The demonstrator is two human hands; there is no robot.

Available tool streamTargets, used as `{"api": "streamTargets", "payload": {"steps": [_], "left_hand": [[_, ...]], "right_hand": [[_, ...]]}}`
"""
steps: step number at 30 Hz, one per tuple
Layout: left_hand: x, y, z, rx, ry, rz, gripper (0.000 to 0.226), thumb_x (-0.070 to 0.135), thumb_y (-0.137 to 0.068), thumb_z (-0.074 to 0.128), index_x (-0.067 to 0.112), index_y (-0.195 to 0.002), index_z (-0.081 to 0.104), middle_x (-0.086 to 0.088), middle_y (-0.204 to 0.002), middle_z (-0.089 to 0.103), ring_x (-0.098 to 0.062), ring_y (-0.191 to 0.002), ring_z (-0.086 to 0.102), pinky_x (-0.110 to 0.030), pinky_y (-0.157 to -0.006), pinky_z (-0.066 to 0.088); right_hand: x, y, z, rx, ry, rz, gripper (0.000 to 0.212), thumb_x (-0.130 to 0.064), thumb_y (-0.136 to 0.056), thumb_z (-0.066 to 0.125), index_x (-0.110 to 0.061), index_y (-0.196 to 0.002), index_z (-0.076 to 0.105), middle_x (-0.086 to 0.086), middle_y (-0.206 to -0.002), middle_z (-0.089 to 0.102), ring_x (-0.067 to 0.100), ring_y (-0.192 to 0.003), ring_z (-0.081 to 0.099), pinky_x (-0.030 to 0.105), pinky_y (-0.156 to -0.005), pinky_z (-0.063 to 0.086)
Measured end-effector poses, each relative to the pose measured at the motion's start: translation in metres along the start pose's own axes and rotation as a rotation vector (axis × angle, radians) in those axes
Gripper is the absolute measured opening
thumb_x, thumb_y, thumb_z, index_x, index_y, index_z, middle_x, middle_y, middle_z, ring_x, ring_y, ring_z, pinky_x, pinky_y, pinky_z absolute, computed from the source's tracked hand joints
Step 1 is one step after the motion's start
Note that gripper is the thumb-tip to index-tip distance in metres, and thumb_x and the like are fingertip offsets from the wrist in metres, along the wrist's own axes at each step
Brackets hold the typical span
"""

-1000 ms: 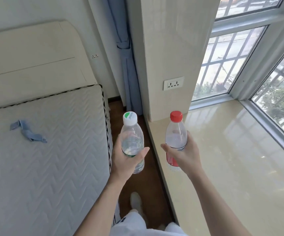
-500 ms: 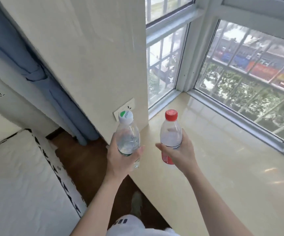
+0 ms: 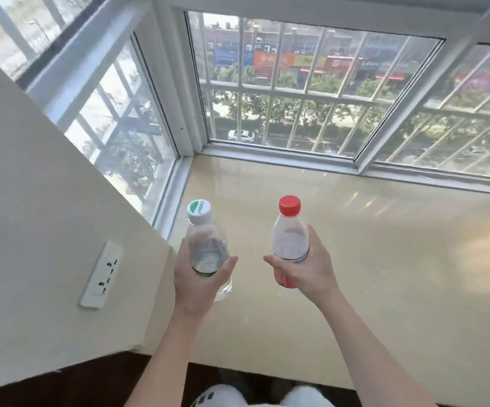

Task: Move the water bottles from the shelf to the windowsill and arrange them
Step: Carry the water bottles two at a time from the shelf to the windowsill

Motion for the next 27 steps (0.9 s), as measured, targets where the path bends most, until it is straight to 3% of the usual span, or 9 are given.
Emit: {"api": "streamTargets", "payload": {"steps": [3, 6, 9, 11, 16, 19, 22, 25, 27], "left_hand": [[-0.014, -0.006, 0.026, -0.060, 0.025, -0.064, 0.053, 0.003, -0.069, 0.085, 0.016, -0.113, 0.059, 0.027, -0.096, 0.064, 0.003, -0.094, 0.063, -0.009, -0.078, 0.046], [-0.031, -0.007, 0.044, -0.080, 0.045, -0.146, 0.051, 0.006, -0.070, 0.085, 0.025, -0.111, 0.062, 0.021, -0.094, 0.068, -0.002, -0.093, 0.066, -0.013, -0.079, 0.050], [-0.050, -0.009, 0.059, -0.077, 0.037, -0.195, 0.050, 0.005, -0.069, 0.086, 0.029, -0.107, 0.063, 0.014, -0.095, 0.070, -0.002, -0.093, 0.067, -0.014, -0.079, 0.050], [-0.069, -0.009, 0.068, -0.112, 0.005, -0.221, 0.049, 0.006, -0.069, 0.086, 0.031, -0.104, 0.062, 0.019, -0.094, 0.069, 0.001, -0.091, 0.066, -0.011, -0.078, 0.049], [-0.128, -0.023, 0.085, -0.118, -0.020, -0.283, 0.051, 0.005, -0.068, 0.086, 0.031, -0.105, 0.061, 0.026, -0.092, 0.069, 0.006, -0.088, 0.064, -0.006, -0.073, 0.046], [-0.166, -0.037, 0.101, -0.129, 0.000, -0.302, 0.053, 0.005, -0.066, 0.088, 0.033, -0.101, 0.060, 0.029, -0.090, 0.068, 0.009, -0.086, 0.063, -0.006, -0.071, 0.046], [-0.203, -0.058, 0.115, -0.152, -0.016, -0.289, 0.059, 0.025, -0.058, 0.090, 0.034, -0.107, 0.060, 0.020, -0.099, 0.069, 0.005, -0.094, 0.063, -0.008, -0.075, 0.047], [-0.236, -0.082, 0.125, -0.168, -0.042, -0.262, 0.062, 0.025, -0.059, 0.092, 0.033, -0.111, 0.059, 0.015, -0.102, 0.068, 0.001, -0.096, 0.064, -0.011, -0.079, 0.049], [-0.249, -0.097, 0.133, -0.193, -0.063, -0.224, 0.064, 0.029, -0.059, 0.092, 0.031, -0.114, 0.058, 0.016, -0.103, 0.068, 0.000, -0.098, 0.064, -0.012, -0.079, 0.049]], "right_hand": [[0.019, 0.000, -0.033, 0.082, -0.009, 0.017, 0.048, -0.008, -0.072, 0.087, -0.019, -0.103, 0.052, 0.013, -0.064, 0.055, 0.022, -0.055, 0.047, 0.028, -0.050, 0.043], [0.043, -0.001, -0.048, 0.107, -0.034, 0.048, 0.050, -0.008, -0.074, 0.086, -0.021, -0.107, 0.051, 0.008, -0.062, 0.057, 0.022, -0.056, 0.050, 0.029, -0.054, 0.045], [0.070, -0.007, -0.057, 0.170, -0.041, 0.069, 0.054, -0.025, -0.065, 0.089, -0.026, -0.107, 0.055, -0.003, -0.077, 0.068, 0.020, -0.071, 0.065, 0.033, -0.068, 0.054], [0.088, -0.012, -0.055, 0.171, -0.026, 0.079, 0.053, -0.032, -0.063, 0.089, -0.028, -0.106, 0.058, -0.003, -0.084, 0.070, 0.021, -0.080, 0.068, 0.035, -0.071, 0.055], [0.131, -0.036, -0.043, 0.172, -0.051, 0.078, 0.048, -0.007, -0.073, 0.087, -0.014, -0.108, 0.056, 0.004, -0.061, 0.066, 0.018, -0.057, 0.062, 0.024, -0.059, 0.050], [0.164, -0.063, -0.029, 0.144, -0.010, 0.105, 0.053, -0.017, -0.070, 0.089, -0.019, -0.108, 0.053, 0.014, -0.061, 0.066, 0.032, -0.059, 0.064, 0.036, -0.059, 0.051], [0.200, -0.093, -0.021, 0.168, 0.032, 0.130, 0.059, -0.033, -0.059, 0.091, -0.026, -0.104, 0.054, 0.012, -0.070, 0.068, 0.033, -0.065, 0.063, 0.044, -0.062, 0.054], [0.227, -0.122, -0.016, 0.203, 0.041, 0.111, 0.064, -0.041, -0.054, 0.091, -0.024, -0.104, 0.054, 0.010, -0.074, 0.069, 0.035, -0.070, 0.064, 0.053, -0.066, 0.056], [0.234, -0.137, -0.012, 0.216, 0.086, 0.086, 0.064, -0.044, -0.054, 0.092, -0.025, -0.101, 0.054, 0.006, -0.077, 0.070, 0.031, -0.076, 0.065, 0.051, -0.073, 0.056]]}}
Point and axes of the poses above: each hand's wrist, its own y-axis away from the middle knuckle, its own z-axis out of the palm, x = y × z, the point moved 10 cm from there along -y, towards the middle knuckle
